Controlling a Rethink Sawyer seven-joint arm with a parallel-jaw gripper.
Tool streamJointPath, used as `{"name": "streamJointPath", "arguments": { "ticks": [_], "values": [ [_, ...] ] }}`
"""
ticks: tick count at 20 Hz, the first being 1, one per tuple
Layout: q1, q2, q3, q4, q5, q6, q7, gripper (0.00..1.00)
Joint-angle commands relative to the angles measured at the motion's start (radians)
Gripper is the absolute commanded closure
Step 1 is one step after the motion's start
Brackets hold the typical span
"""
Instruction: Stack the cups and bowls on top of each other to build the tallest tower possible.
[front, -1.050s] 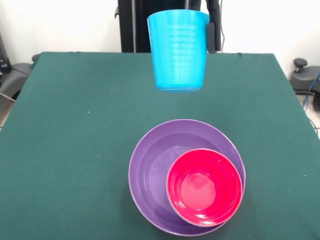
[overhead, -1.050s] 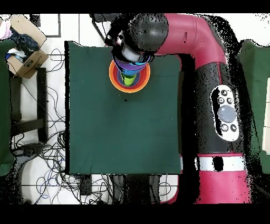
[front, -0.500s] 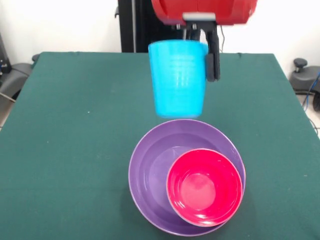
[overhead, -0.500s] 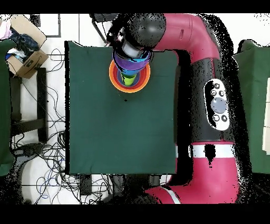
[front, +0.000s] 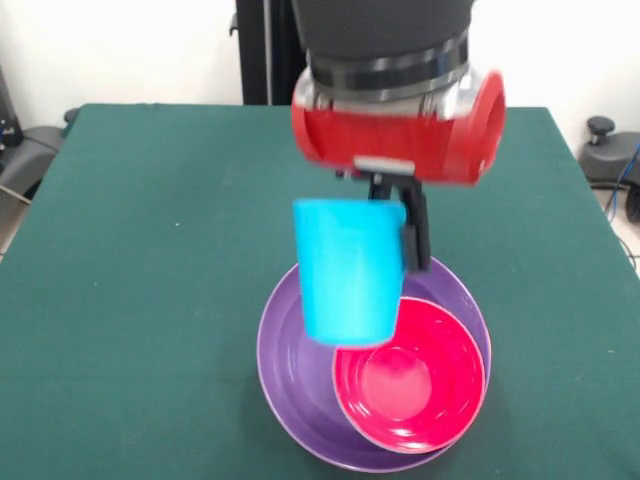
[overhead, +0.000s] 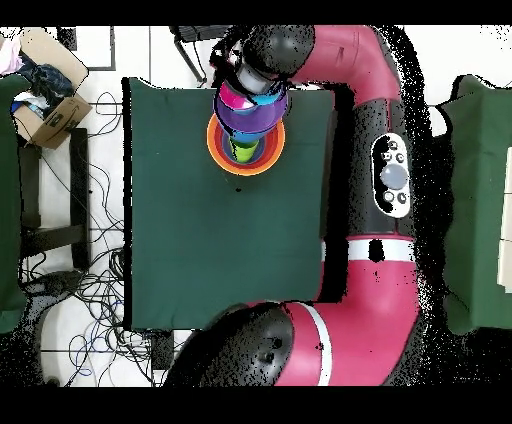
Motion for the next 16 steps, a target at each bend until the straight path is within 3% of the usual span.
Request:
{"name": "streamJointPath", "arguments": {
  "ticks": [1, 7, 10, 14, 16],
  "values": [
    [0.038, 0.159, -0.036, -0.198, -0.072, 0.134, 0.053, 1.00],
    [0.038, 0.229, -0.024, -0.245, -0.067, 0.095, 0.013, 1.00],
    [0.037, 0.217, -0.051, -0.174, -0.046, 0.022, 0.051, 1.00],
    [0.037, 0.151, -0.092, 0.004, -0.008, -0.093, 0.120, 1.00],
    [0.037, 0.141, -0.095, 0.038, 0.007, -0.114, 0.123, 1.00]
  ]
}}
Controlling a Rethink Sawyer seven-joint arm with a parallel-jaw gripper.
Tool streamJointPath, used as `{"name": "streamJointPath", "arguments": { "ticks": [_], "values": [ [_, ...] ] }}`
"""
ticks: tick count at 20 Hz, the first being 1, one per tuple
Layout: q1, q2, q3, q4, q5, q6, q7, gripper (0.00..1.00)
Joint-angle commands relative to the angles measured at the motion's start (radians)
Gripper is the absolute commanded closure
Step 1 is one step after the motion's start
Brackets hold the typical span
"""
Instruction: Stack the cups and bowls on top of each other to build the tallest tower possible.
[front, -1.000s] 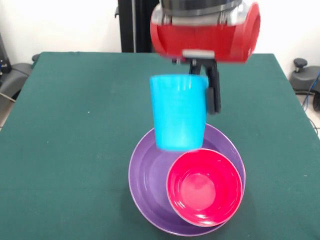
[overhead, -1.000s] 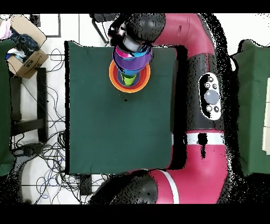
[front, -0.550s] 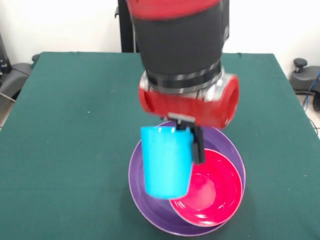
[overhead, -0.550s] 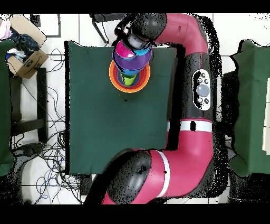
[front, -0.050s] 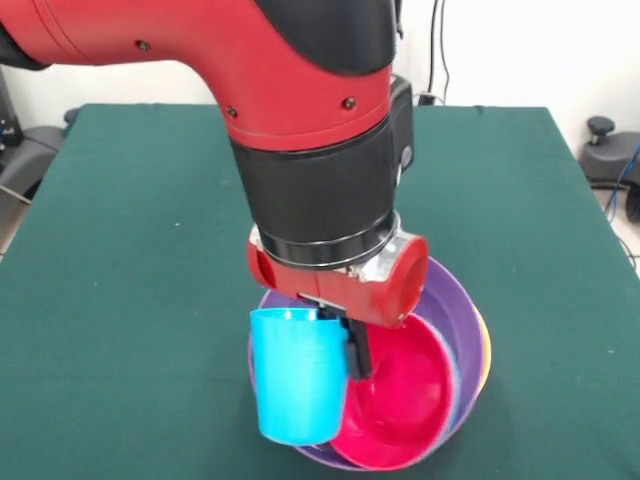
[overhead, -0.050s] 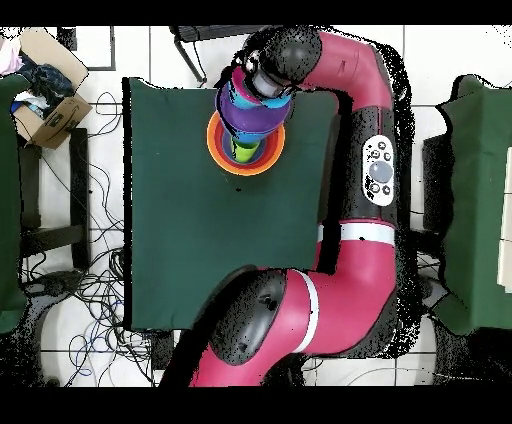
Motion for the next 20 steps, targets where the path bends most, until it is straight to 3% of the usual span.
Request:
{"name": "streamJointPath", "arguments": {
  "ticks": [1, 12, 20],
  "values": [
    [0.020, -0.042, -0.047, 0.202, 0.017, -0.099, 0.121, 1.00],
    [0.030, -0.030, -0.070, 0.179, 0.046, -0.105, 0.086, 1.00],
    [0.009, -0.111, -0.055, 0.266, 0.091, -0.109, 0.023, 1.00]
  ]
}}
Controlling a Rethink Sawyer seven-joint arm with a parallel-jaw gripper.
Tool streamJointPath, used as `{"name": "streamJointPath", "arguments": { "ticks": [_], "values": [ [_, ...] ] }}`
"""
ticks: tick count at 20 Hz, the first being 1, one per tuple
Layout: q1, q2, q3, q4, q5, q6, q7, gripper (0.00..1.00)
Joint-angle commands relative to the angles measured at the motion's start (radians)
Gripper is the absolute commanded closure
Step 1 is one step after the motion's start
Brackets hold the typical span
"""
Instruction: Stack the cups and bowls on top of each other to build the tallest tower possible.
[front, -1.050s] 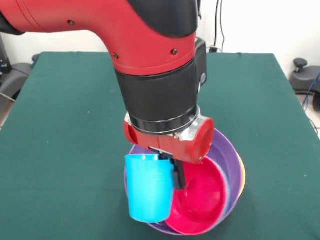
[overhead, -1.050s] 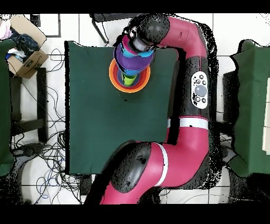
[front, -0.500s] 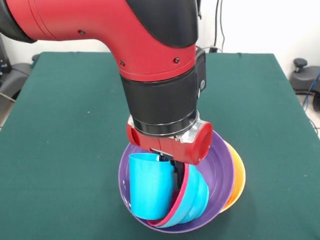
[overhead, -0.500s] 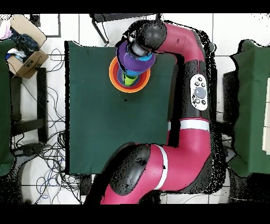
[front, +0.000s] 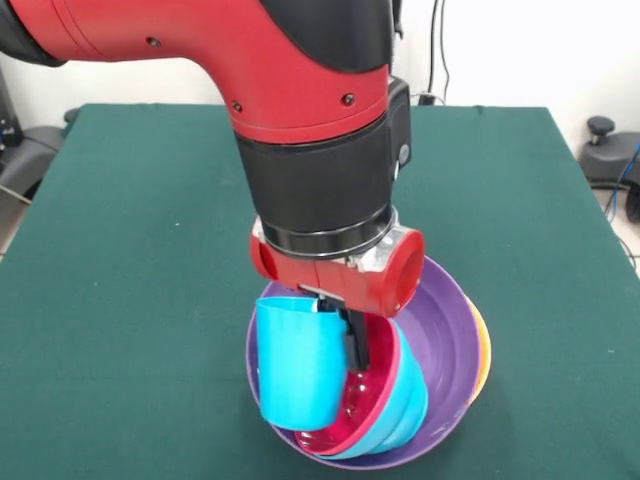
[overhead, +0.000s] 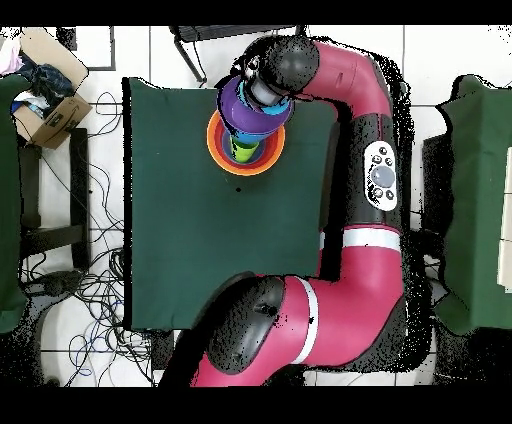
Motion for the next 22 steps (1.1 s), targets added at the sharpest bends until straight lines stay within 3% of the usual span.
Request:
{"name": "streamJointPath", "arguments": {
  "ticks": [1, 6, 22],
  "values": [
    [0.005, -0.084, 0.002, 0.186, 0.037, -0.035, 0.026, 1.00],
    [0.001, -0.111, 0.001, 0.228, 0.059, -0.044, 0.028, 1.00],
    [0.003, -0.092, 0.005, 0.221, 0.070, -0.067, 0.003, 1.00]
  ]
}}
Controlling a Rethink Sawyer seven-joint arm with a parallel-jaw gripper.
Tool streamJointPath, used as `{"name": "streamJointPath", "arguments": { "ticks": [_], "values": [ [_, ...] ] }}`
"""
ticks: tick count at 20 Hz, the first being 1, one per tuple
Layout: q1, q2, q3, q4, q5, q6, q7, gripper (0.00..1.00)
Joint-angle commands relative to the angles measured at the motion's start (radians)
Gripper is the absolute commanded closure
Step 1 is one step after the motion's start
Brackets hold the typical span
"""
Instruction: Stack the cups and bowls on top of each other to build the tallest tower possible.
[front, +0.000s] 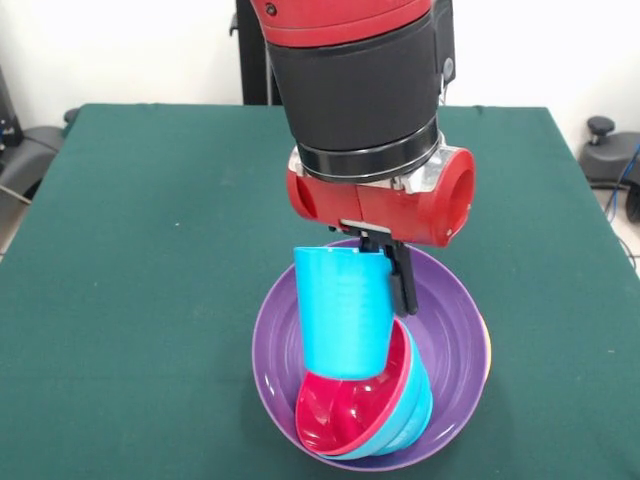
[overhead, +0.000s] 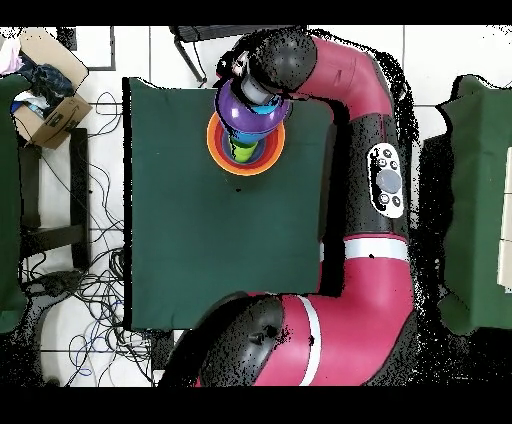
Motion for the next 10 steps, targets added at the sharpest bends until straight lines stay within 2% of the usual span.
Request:
{"name": "streamJointPath", "arguments": {
  "ticks": [1, 10],
  "values": [
    [0.005, 0.010, 0.004, 0.103, -0.006, -0.054, 0.003, 1.00],
    [0.008, 0.012, 0.004, 0.112, -0.006, -0.067, 0.009, 1.00]
  ]
}}
